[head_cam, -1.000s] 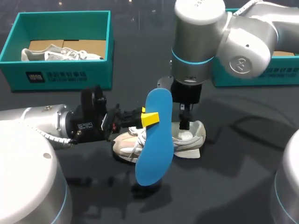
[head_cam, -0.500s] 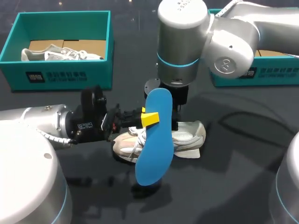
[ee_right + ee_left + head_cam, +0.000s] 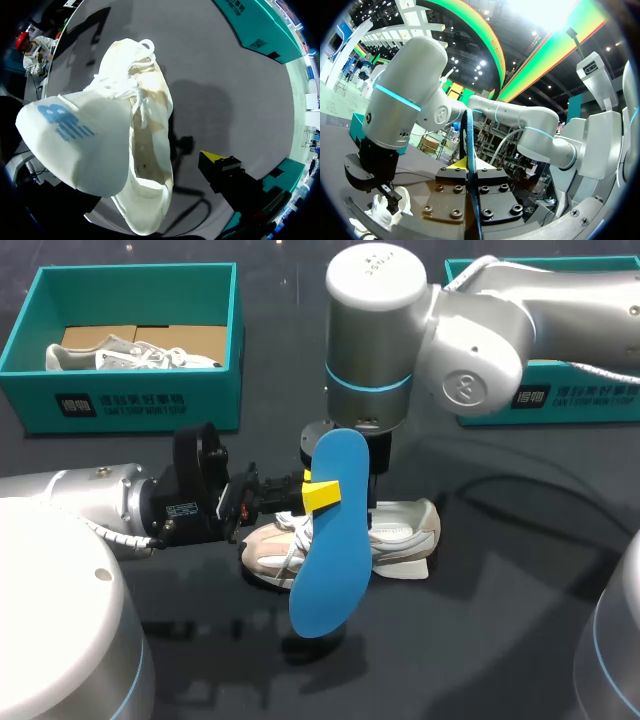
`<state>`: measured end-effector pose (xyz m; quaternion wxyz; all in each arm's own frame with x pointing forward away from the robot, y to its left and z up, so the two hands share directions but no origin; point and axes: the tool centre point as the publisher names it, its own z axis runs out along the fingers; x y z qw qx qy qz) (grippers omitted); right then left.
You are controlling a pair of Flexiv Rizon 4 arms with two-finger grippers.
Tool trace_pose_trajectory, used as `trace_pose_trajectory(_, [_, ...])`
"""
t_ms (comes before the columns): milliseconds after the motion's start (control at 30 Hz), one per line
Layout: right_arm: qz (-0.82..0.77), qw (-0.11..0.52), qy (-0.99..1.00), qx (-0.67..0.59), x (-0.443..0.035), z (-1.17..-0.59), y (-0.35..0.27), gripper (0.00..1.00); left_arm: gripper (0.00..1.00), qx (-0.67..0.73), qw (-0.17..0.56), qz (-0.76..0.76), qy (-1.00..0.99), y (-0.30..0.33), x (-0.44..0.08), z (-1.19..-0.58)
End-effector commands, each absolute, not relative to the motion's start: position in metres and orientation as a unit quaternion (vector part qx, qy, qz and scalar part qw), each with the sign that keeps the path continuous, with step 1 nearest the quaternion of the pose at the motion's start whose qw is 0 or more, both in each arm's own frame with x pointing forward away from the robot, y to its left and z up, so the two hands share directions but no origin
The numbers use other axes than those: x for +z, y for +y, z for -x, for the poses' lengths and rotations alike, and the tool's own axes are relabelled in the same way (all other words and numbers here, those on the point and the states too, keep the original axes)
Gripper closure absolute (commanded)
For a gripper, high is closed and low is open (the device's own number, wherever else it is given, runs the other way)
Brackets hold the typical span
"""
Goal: Take the shoe out of the shoebox, open the shoe tongue, remove and reinsert the insole, then place the shoe into the shoebox
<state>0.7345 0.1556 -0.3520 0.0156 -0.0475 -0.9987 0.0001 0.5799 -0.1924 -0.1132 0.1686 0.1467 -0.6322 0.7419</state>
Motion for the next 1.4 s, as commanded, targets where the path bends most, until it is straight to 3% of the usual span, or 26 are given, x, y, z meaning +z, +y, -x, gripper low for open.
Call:
trace_pose_trajectory(33, [0.047,0.022,-0.999,0.0,-0.363,-0.736,0.159,0.07,1.0,0.742,0.167,-0.148,-0.632,-0.193,-0.114,-0.578])
trace_pose_trajectory(133, [0.047,0.026,-0.999,0.002,-0.367,-0.736,0.16,0.15,1.0,0.742,0.167,-0.148,-0.632,-0.193,-0.114,-0.578])
trace_pose_trajectory(300, [0.047,0.035,-0.998,0.001,-0.373,-0.735,0.16,0.47,1.0,0.742,0.167,-0.148,-0.632,-0.193,-0.114,-0.578])
trace_pose_trajectory(400, [0.048,0.038,-0.998,0.001,-0.376,-0.734,0.16,0.6,1.0,0.742,0.167,-0.148,-0.632,-0.193,-0.114,-0.578])
trace_pose_trajectory(433, [0.048,0.038,-0.998,0.002,-0.377,-0.734,0.159,0.7,1.0,0.742,0.167,-0.148,-0.632,-0.193,-0.114,-0.578])
trace_pose_trajectory(467, [0.048,0.039,-0.998,0.002,-0.377,-0.733,0.159,0.92,1.0,0.742,0.167,-0.148,-0.632,-0.193,-0.114,-0.578])
trace_pose_trajectory(500, [0.048,0.039,-0.998,0.002,-0.378,-0.732,0.158,1.0,1.0,0.742,0.167,-0.148,-0.632,-0.193,-0.114,-0.578])
trace_pose_trajectory(1033, [0.064,0.04,-0.997,0.019,-0.363,-0.722,0.149,1.0,1.0,0.742,0.167,-0.148,-0.632,-0.193,-0.114,-0.578])
trace_pose_trajectory(1400, [0.214,0.056,-0.975,-0.025,-0.335,-0.714,0.135,1.0,1.0,0.742,0.167,-0.148,-0.632,-0.193,-0.114,-0.578])
